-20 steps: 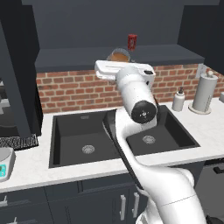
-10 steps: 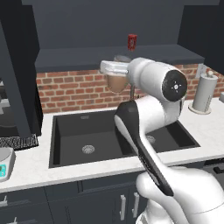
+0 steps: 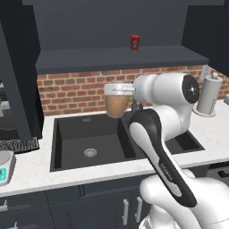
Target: Pick the honey bottle and place it on the digital scale for weighing, and close the cabinet.
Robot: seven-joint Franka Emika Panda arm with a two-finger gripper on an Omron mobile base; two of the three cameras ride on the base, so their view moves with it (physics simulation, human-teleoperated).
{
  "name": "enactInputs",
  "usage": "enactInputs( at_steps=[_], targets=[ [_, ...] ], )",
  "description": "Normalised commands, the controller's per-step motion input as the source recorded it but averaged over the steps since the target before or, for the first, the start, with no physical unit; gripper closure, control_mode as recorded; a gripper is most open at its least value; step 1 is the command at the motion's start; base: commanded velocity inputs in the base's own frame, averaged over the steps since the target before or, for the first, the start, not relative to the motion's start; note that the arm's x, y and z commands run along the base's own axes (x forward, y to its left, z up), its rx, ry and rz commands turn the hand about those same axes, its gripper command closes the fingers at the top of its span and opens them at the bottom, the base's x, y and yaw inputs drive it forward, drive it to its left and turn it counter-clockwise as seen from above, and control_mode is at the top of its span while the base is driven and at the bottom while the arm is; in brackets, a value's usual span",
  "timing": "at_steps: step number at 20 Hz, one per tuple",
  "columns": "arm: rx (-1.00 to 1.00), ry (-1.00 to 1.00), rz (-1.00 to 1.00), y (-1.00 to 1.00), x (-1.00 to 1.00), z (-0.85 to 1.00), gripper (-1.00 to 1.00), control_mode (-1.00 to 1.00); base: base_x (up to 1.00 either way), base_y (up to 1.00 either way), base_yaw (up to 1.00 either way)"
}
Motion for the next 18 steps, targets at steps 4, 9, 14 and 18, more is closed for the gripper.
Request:
enactInputs(
  at_steps=[4,9,14,18],
  targets=[
    [-0.03,0.23,0.3,0.36,0.03,-0.4,1.0,-1.0,0.0,0.0,0.0],
    [-0.1,0.08,0.26,0.51,0.04,-0.47,1.0,-1.0,0.0,0.0,0.0],
    [-0.12,-0.01,0.25,0.48,0.16,-0.56,1.0,-1.0,0.0,0.0,0.0],
    [-0.04,-0.06,0.19,0.27,0.31,-0.33,1.0,-1.0,0.0,0.0,0.0]
  ],
)
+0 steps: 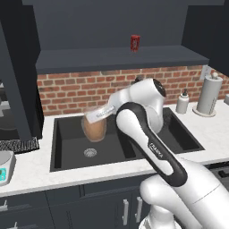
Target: Pick the honey bottle and place it on the digital scale for weighing, and close the cabinet.
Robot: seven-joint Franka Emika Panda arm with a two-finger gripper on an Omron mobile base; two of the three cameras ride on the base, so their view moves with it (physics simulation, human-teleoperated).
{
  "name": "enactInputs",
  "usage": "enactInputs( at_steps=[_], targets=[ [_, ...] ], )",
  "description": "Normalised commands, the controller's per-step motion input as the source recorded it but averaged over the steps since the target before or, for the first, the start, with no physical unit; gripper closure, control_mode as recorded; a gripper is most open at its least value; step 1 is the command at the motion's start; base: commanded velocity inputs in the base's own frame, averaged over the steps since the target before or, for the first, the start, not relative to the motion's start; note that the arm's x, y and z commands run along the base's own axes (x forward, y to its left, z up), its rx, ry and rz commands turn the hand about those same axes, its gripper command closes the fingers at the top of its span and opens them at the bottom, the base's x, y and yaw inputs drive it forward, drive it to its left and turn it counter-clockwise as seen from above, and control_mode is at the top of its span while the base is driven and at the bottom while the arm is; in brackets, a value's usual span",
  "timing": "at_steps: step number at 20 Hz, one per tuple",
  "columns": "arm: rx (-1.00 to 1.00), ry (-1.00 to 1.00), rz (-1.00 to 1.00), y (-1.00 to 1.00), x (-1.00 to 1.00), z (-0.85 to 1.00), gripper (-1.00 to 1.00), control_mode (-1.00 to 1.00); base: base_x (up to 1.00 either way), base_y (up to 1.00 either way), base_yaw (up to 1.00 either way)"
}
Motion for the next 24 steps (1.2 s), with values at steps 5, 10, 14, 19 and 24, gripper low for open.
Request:
enactInputs(
  at_steps=[5,10,14,19,24],
  targets=[
    [-0.01,-0.06,0.26,0.43,0.4,-0.21,1.0,-1.0,0.0,0.0,0.0],
    [0.03,-0.06,0.29,0.54,0.25,-0.25,1.0,-1.0,0.0,0.0,0.0],
    [0.11,-0.06,0.26,0.42,0.1,-0.23,1.0,-1.0,0.0,0.0,0.0],
    [0.08,-0.16,0.23,0.35,0.0,-0.14,1.0,-1.0,0.0,0.0,0.0],
    [0.04,-0.1,0.13,0.35,0.0,-0.01,1.0,-1.0,0.0,0.0,0.0]
  ],
)
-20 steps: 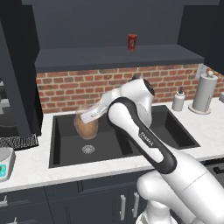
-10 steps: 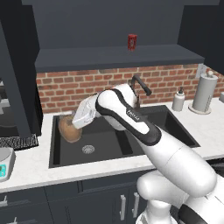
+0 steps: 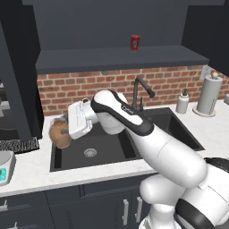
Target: Pick the honey bottle and place it on the digital scale for weighing, and close the cabinet.
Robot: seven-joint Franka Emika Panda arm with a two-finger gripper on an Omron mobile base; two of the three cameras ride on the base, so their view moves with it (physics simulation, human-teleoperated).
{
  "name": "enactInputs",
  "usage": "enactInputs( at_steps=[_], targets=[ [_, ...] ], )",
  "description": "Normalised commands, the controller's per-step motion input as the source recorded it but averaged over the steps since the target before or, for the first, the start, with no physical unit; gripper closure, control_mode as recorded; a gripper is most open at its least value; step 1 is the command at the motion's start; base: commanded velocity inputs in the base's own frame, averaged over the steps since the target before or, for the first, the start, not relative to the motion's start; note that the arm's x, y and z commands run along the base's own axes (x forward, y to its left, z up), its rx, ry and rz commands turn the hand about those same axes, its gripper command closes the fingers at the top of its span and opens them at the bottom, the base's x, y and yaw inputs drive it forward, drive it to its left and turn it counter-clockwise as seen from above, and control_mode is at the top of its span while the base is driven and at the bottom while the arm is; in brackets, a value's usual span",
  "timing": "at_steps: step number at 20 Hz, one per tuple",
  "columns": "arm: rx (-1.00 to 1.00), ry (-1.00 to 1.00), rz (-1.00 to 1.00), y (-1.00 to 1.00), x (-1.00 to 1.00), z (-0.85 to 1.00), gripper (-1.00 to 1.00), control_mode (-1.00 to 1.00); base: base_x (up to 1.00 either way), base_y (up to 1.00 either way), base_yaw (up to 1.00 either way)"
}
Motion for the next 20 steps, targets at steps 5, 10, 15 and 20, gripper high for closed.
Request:
enactInputs(
  at_steps=[5,10,15,20],
  targets=[
    [0.12,0.0,0.04,0.4,0.02,-0.13,1.0,-1.0,0.0,0.0,0.0],
    [0.24,0.01,0.04,0.29,0.04,-0.07,1.0,-1.0,0.0,0.0,0.0],
    [0.11,0.01,0.0,0.17,-0.03,-0.11,1.0,-1.0,0.0,0.0,0.0],
    [0.0,0.0,0.0,0.36,0.0,-0.07,1.0,-1.0,0.0,0.0,0.0]
  ],
)
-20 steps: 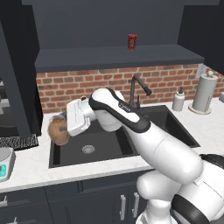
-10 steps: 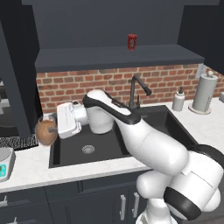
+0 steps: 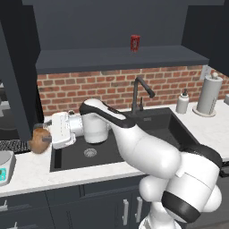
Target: Pick the honey bottle and place it on the digital scale for weighing, and close the cabinet.
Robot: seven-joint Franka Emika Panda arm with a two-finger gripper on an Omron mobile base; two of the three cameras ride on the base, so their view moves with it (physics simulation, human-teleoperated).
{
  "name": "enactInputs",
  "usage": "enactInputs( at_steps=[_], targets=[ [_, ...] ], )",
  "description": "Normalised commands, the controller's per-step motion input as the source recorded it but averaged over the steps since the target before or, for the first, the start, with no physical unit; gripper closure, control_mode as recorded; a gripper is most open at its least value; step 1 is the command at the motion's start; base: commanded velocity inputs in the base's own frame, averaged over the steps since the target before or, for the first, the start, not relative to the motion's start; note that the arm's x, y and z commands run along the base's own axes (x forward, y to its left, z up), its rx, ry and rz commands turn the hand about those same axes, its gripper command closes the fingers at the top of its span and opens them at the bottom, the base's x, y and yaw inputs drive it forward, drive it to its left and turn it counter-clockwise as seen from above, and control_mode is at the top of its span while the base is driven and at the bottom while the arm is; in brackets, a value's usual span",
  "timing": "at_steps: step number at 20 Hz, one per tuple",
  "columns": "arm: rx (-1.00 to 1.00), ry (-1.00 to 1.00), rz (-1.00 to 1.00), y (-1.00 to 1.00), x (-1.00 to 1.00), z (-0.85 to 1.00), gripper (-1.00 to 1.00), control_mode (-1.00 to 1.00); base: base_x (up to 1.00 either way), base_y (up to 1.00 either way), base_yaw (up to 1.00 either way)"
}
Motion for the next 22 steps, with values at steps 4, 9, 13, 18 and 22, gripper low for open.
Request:
enactInputs(
  at_steps=[4,9,13,18,22],
  targets=[
    [-0.02,0.0,0.0,0.24,0.0,0.02,1.0,-1.0,0.0,0.0,0.0],
    [0.0,0.02,0.0,0.18,0.0,0.0,1.0,-1.0,0.0,0.0,0.0],
    [0.0,0.01,0.0,0.34,0.0,0.0,1.0,-1.0,0.0,0.0,0.0],
    [0.0,0.0,0.0,0.33,0.0,0.0,1.0,-1.0,0.0,0.0,0.0],
    [0.0,0.0,0.0,0.25,0.0,-0.01,1.0,-1.0,0.0,0.0,0.0]
  ],
)
